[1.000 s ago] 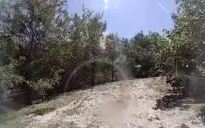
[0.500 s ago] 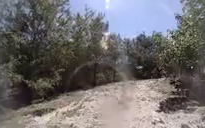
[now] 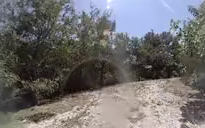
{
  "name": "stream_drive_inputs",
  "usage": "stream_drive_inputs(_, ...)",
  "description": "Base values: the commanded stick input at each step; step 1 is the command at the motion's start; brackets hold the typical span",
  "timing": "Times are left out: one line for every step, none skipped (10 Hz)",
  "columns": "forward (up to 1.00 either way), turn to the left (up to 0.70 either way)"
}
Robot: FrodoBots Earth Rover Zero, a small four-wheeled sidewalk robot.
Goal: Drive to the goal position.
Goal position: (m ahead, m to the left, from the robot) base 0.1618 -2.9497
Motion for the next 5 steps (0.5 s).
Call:
stream_drive_inputs(0.00,0.00)
stream_drive_inputs(0.00,0.00)
stream_drive_inputs(0.00,0.00)
stream_drive_inputs(0.02,0.01)
stream_drive_inputs(0.18,0.11)
